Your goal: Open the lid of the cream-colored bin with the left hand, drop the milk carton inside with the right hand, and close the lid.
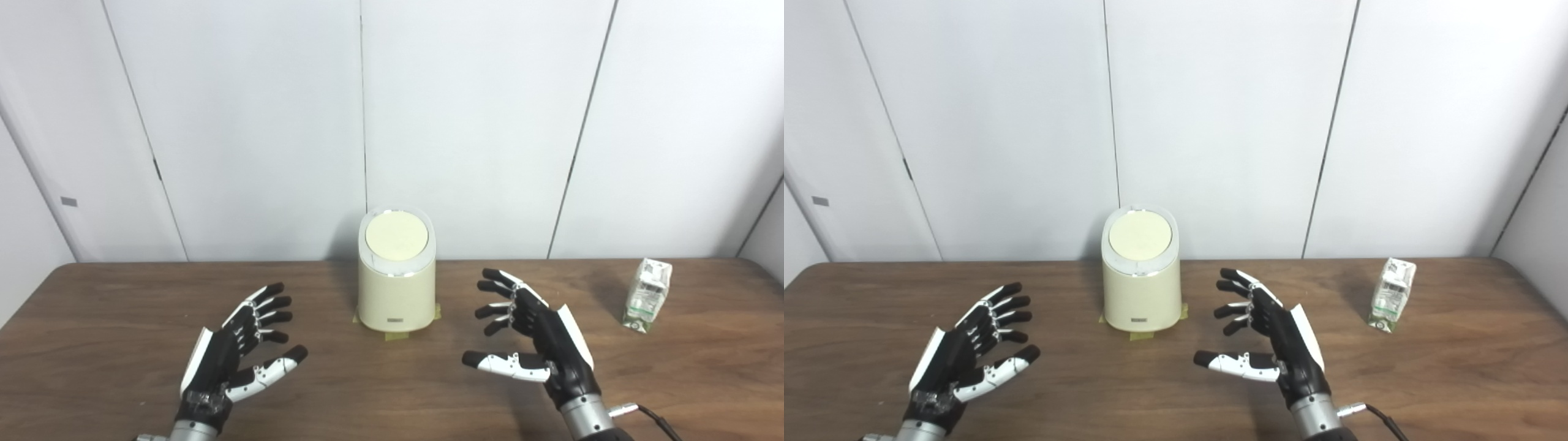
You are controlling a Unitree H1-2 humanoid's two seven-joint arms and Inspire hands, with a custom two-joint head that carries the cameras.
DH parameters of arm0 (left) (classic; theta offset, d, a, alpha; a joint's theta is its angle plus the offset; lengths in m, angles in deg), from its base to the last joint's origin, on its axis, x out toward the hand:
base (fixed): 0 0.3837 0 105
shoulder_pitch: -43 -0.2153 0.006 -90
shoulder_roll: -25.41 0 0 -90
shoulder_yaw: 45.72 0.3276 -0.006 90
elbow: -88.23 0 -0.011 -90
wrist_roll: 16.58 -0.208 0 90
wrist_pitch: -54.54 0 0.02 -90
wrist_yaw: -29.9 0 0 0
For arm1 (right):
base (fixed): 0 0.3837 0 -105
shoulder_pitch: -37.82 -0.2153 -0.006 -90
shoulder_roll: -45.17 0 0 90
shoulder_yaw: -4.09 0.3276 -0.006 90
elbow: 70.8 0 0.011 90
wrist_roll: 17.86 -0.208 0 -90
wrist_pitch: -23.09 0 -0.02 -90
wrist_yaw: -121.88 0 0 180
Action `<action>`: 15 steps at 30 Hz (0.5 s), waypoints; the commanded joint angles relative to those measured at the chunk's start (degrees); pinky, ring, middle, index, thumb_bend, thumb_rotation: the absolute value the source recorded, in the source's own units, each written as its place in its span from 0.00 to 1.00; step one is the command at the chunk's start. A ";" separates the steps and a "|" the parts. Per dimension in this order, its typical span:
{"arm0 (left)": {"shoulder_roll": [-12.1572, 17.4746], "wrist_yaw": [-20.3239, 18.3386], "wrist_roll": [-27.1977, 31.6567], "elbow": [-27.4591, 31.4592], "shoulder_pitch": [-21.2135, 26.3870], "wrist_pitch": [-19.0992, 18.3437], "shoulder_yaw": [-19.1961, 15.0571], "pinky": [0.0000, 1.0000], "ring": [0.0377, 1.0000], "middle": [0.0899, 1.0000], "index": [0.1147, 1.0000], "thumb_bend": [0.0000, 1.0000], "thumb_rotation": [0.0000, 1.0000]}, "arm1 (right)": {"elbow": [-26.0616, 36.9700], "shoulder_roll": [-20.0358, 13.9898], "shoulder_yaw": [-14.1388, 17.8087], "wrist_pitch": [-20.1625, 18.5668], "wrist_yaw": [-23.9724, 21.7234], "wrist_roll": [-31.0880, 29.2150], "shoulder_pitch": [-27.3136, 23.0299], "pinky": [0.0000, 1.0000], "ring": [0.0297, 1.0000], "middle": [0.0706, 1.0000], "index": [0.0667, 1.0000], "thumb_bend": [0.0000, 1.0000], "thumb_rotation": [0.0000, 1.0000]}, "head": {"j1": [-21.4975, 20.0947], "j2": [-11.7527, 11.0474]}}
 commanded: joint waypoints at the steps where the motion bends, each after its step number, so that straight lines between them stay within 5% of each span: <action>1: 0.52 0.61 -0.17 0.67 2.24 1.81 -0.03 0.63 0.75 0.79 0.84 0.67 0.15 | 1.66 0.05 0.12 1.99 0.64 -0.10 -1.99 0.48 0.61 0.77 0.80 0.70 0.18 | -0.02 0.04; 15: 0.57 0.41 0.27 0.74 2.25 1.51 -0.05 0.62 0.74 0.79 0.84 0.67 0.15 | 1.63 0.11 0.03 2.19 0.79 0.25 -2.02 0.47 0.61 0.77 0.80 0.70 0.19 | -0.06 0.05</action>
